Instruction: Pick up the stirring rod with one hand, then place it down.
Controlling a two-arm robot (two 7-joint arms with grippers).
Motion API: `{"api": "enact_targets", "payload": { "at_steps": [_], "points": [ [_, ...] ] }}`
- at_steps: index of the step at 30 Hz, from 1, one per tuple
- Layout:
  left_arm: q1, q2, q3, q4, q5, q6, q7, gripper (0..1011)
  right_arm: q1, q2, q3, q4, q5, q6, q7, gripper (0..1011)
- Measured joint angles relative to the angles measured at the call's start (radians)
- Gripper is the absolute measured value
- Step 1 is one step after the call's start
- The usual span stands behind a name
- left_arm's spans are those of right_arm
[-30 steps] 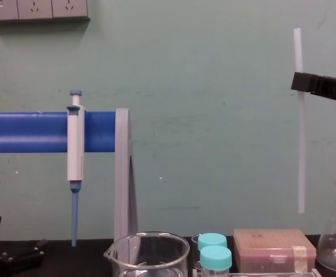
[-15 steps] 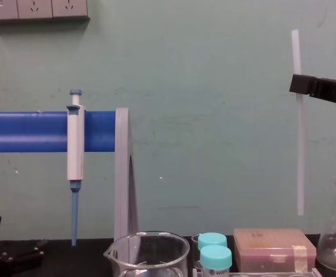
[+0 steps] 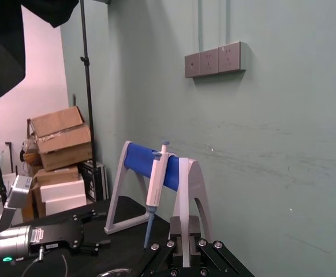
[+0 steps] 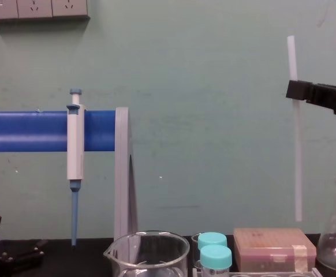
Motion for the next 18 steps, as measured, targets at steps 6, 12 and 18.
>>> {"api": "enact_targets", "payload": {
  "at_steps": [6,12,18],
  "points": [
    [0.000,0.000,0.000,0.000,0.000,0.000,0.000,1000,0.003,-0.002,-0.004,0.011,-0.008,-0.010,0.008,64],
    [0.000,0.000,0.000,0.000,0.000,0.000,0.000,1000,0.010,-0.008,-0.007,0.022,-0.010,-0.021,0.022,64],
    [0.000,0.000,0.000,0.000,0.000,0.000,0.000,1000,0.014,-0.010,-0.011,0.032,-0.012,-0.029,0.033,64]
  ]
}}
